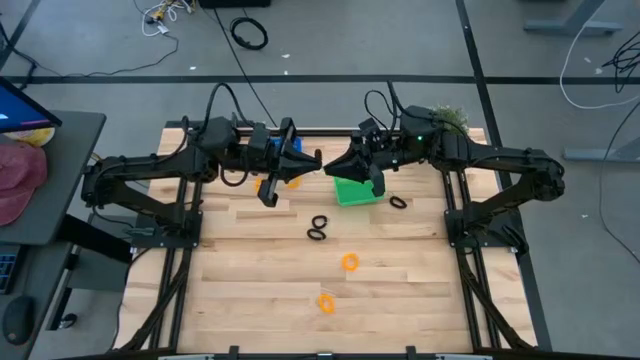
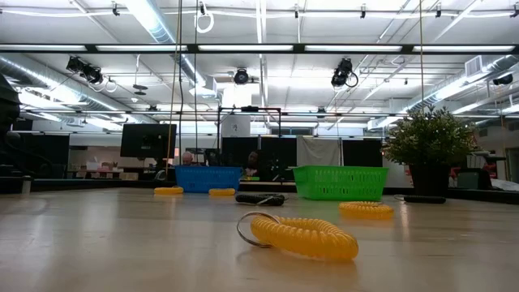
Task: Sort spring keychains
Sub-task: Put the black spring keychain into the green bin
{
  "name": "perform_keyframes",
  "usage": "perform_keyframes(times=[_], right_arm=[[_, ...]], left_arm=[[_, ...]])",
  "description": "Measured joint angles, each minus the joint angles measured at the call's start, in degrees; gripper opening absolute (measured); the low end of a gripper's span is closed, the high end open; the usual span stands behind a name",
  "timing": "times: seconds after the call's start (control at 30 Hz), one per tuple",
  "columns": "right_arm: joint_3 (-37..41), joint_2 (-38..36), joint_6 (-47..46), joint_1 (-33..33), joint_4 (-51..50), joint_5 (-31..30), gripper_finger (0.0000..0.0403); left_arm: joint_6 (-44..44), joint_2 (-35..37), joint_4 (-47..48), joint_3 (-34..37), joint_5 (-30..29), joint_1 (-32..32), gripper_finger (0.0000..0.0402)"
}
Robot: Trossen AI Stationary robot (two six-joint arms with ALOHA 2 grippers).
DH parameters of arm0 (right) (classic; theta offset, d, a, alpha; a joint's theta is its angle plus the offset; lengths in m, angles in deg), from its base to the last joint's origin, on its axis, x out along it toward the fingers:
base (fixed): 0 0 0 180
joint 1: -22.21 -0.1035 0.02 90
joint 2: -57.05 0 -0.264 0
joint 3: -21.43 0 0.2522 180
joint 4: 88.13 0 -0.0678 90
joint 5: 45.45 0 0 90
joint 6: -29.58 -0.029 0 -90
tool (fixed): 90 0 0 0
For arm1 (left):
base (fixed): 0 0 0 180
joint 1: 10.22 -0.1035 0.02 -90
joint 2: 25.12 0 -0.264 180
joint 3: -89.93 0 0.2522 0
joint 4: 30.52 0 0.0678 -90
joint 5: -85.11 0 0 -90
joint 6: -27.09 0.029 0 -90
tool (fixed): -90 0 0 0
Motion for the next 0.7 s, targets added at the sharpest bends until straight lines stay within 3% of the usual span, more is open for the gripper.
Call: perform_keyframes(times=[0.23, 0.37, 0.53, 0.7], right_arm=[[0.0, 0.0, 0.2, 0.1, 0.9, 0.6, 0.0192], [0.0, 0.5, 0.3, -0.2, 2.1, 0.6, 0.0229], [0.0, 1.3, 0.3, -0.2, 2.8, 0.1, 0.0226], [0.0, 1.7, 1.6, -0.2, 4.2, 0.5, 0.0164]], left_arm=[[-0.3, 0.4, -0.5, 0.0, 0.2, 0.0, 0.0008], [1.3, 0.2, -0.7, 0.0, -0.9, 0.0, 0.0009], [1.6, 0.1, -0.7, 0.0, -1.2, -0.1, 0.0008], [2.8, 0.1, -0.6, 0.0, -2.0, -0.1, 0.0009]])
